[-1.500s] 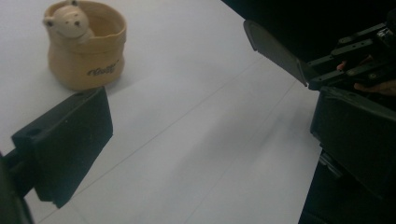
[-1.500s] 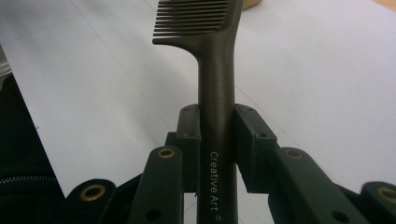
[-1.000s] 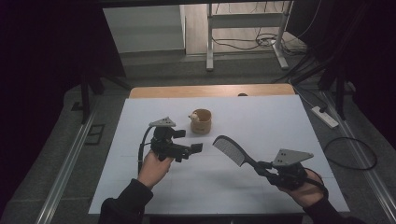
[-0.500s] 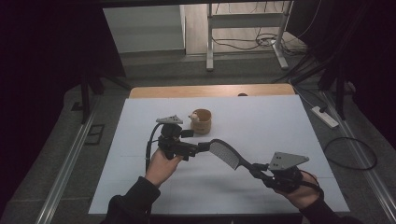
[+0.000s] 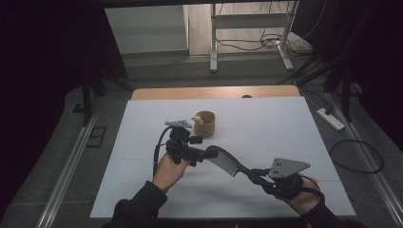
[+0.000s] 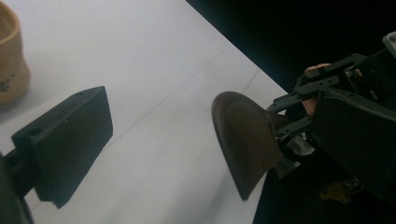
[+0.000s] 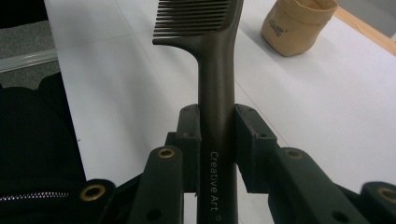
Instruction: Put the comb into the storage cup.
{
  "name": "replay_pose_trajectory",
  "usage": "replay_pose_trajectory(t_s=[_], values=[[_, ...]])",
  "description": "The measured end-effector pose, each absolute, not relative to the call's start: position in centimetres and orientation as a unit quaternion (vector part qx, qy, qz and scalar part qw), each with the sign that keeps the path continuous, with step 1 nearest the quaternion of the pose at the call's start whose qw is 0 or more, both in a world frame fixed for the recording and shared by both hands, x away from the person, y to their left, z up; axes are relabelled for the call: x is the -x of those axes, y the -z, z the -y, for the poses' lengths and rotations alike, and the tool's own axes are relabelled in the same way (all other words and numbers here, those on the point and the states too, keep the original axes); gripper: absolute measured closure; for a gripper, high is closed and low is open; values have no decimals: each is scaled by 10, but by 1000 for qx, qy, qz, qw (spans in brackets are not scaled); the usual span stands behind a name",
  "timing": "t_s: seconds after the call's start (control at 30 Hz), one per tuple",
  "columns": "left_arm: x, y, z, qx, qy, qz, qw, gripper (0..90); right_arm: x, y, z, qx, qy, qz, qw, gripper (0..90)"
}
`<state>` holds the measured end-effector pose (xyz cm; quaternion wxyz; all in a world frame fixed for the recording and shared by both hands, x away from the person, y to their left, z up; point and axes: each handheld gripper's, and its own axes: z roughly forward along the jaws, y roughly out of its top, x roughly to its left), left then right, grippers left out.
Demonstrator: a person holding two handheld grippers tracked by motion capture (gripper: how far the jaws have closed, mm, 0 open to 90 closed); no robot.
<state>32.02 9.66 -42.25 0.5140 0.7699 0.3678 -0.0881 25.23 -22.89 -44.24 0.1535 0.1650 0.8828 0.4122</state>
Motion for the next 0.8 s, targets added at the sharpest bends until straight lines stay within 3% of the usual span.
replay_pose_trajectory(t_s=[0.47,0.53,0.8], values=[[-322,425,-91,-764,140,-365,512,5,-247,441,223,-145,-419,-881,163,724],[-321,424,-92,-766,141,-365,511,65,-247,441,223,-144,-419,-881,164,724],[-321,424,-98,-749,180,-371,518,464,-247,442,223,-143,-415,-882,169,724]])
